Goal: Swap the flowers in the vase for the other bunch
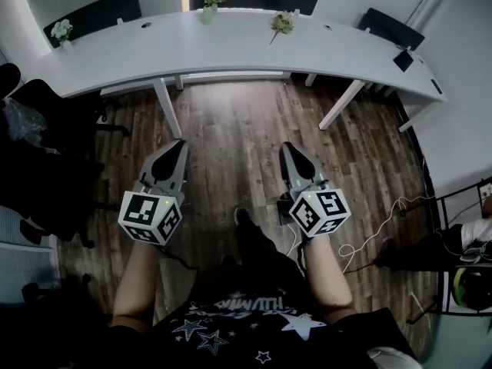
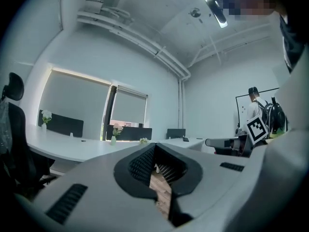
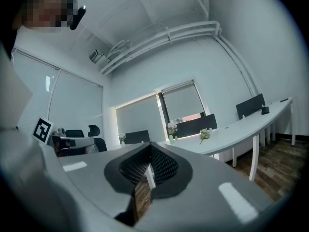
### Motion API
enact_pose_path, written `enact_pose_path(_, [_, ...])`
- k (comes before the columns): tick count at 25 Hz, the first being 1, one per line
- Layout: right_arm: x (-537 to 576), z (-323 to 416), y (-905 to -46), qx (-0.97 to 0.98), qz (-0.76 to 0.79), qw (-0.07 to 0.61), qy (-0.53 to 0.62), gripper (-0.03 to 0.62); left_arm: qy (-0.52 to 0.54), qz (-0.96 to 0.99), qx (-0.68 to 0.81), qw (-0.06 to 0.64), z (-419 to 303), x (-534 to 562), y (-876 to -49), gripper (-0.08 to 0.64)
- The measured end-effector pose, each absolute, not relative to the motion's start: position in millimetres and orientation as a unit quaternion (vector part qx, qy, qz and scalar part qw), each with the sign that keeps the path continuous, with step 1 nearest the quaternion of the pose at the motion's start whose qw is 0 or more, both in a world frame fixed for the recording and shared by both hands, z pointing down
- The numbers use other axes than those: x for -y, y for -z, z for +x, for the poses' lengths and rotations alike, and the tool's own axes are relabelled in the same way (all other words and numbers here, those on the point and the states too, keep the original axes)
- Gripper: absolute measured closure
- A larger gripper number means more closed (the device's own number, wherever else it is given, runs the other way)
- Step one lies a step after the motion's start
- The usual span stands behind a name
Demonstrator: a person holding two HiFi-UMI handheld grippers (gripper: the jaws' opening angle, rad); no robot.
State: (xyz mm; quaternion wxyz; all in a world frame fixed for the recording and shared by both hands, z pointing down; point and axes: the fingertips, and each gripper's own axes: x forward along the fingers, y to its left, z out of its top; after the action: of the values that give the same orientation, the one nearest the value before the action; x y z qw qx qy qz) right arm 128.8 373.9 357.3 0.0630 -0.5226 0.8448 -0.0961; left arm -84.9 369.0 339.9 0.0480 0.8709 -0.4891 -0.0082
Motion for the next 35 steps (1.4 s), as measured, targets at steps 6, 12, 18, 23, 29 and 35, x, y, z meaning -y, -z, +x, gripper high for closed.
enact_pose_path(6, [-346, 143, -381, -0.841, -0.526, 0.058, 0.117, 0.591, 0.014, 0.867, 0.493, 0.073, -77, -340, -356, 0.552])
enact_pose_path(12, [-294, 159, -378, -0.839, -0.529, 0.059, 0.115, 0.591, 0.017, 0.867, 0.49, 0.088, -58, -286, -357, 0.552])
enact_pose_path(18, [-231, 171, -372, -0.841, -0.525, 0.066, 0.117, 0.591, 0.017, 0.867, 0.489, 0.096, -44, -230, -354, 0.552])
enact_pose_path(23, [-185, 176, -367, -0.848, -0.512, 0.069, 0.118, 0.591, 0.022, 0.857, 0.502, 0.11, -39, -189, -355, 0.552])
enact_pose_path(29, [-134, 188, -366, -0.852, -0.501, 0.078, 0.127, 0.589, 0.016, 0.852, 0.509, 0.121, -25, -152, -361, 0.552])
enact_pose_path(35, [-96, 193, -370, -0.858, -0.488, 0.08, 0.139, 0.591, 0.018, 0.843, 0.523, 0.124, -18, -117, -363, 0.552])
